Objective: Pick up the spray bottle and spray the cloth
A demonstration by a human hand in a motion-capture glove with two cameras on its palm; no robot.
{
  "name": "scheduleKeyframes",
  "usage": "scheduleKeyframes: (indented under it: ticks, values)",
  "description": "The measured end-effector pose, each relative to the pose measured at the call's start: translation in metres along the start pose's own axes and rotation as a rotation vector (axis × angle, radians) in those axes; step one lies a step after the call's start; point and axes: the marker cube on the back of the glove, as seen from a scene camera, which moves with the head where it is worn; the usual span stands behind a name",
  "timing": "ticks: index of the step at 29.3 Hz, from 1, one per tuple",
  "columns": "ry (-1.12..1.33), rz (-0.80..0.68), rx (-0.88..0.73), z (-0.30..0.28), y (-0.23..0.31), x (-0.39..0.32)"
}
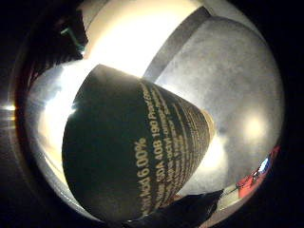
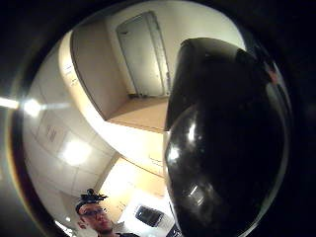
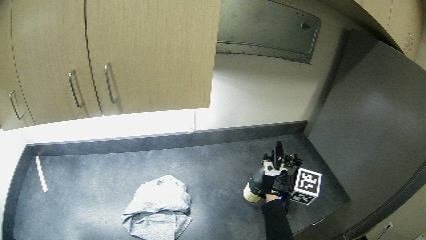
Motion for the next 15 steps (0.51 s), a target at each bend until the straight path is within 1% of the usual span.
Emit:
scheduleKeyframes:
  ticks: [8,15]
  values:
    - [0.009,-0.030,-0.032,0.007,0.008,-0.025]
    - [-0.063,-0.013,-0.224,0.057,0.046,-0.052]
